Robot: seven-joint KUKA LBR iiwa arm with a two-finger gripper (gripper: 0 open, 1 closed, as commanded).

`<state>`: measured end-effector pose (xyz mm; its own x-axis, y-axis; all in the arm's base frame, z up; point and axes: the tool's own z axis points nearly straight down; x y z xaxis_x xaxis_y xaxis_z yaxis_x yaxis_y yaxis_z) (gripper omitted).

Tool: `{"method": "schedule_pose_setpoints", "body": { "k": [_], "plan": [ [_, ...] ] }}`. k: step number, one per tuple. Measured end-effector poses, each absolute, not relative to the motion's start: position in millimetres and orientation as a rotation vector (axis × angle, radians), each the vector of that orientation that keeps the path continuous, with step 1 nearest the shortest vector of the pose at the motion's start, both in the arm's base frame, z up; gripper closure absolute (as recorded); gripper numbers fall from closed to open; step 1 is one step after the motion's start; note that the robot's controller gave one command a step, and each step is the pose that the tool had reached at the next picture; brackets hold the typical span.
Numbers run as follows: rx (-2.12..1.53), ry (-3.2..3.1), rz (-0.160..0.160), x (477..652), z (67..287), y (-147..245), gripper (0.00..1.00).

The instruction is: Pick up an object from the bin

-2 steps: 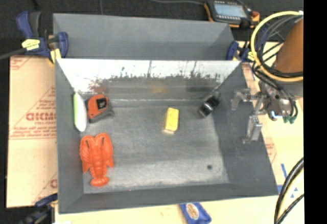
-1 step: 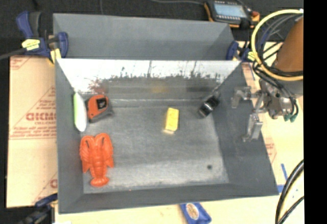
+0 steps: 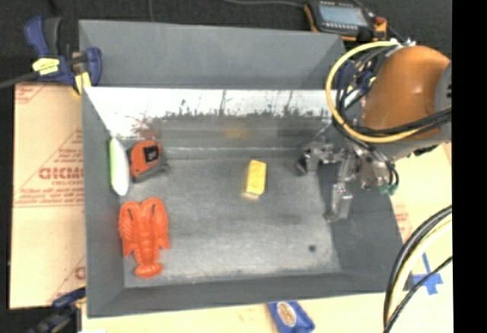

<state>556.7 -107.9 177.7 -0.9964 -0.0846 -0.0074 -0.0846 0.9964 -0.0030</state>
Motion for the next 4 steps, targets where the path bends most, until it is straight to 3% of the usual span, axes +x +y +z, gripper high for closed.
{"method": "schedule_pose_setpoints", "body": {
  "k": [1, 2, 3, 4],
  "plan": [
    [0.146, 3.134, 0.000, 570.2, 152.6, -68.8, 0.00],
    [0.019, 3.134, -0.003, 582.2, 146.3, -54.0, 0.00],
    [-0.631, 3.064, -0.005, 613.7, 91.9, -38.9, 0.00],
    [-0.602, 3.062, -0.002, 632.5, 76.1, -28.7, 1.00]
  ]
}}
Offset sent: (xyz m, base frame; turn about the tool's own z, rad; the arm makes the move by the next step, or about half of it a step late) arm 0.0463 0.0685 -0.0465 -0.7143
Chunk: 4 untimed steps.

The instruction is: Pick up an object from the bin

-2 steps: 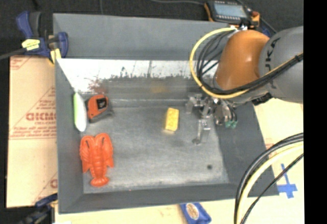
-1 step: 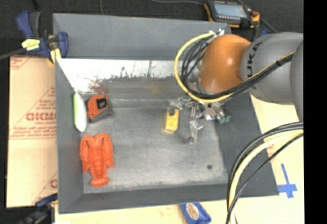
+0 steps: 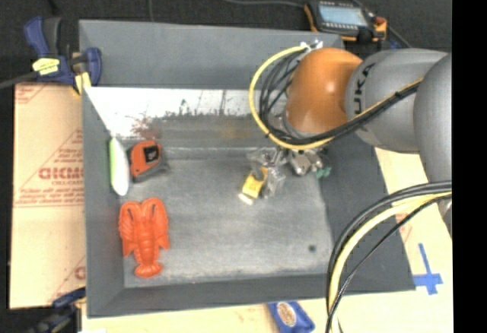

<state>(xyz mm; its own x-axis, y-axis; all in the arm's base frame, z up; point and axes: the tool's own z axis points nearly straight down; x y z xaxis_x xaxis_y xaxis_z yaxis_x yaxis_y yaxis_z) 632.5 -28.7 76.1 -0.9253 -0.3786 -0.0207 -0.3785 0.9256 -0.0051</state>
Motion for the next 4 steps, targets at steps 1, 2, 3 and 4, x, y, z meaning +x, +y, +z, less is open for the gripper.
{"method": "schedule_pose_setpoints", "body": {
  "k": [1, 2, 3, 4],
  "plan": [
    [-0.602, 3.062, -0.002, 632.5, 76.1, -28.8, 1.00],
    [-0.604, 3.065, -0.002, 631.4, 79.1, -28.9, 1.00],
    [-0.608, 3.082, 0.002, 628.3, 95.6, -29.5, 1.00],
    [-0.608, 3.083, 0.000, 629.0, 119.8, -30.0, 1.00]
  ]
}}
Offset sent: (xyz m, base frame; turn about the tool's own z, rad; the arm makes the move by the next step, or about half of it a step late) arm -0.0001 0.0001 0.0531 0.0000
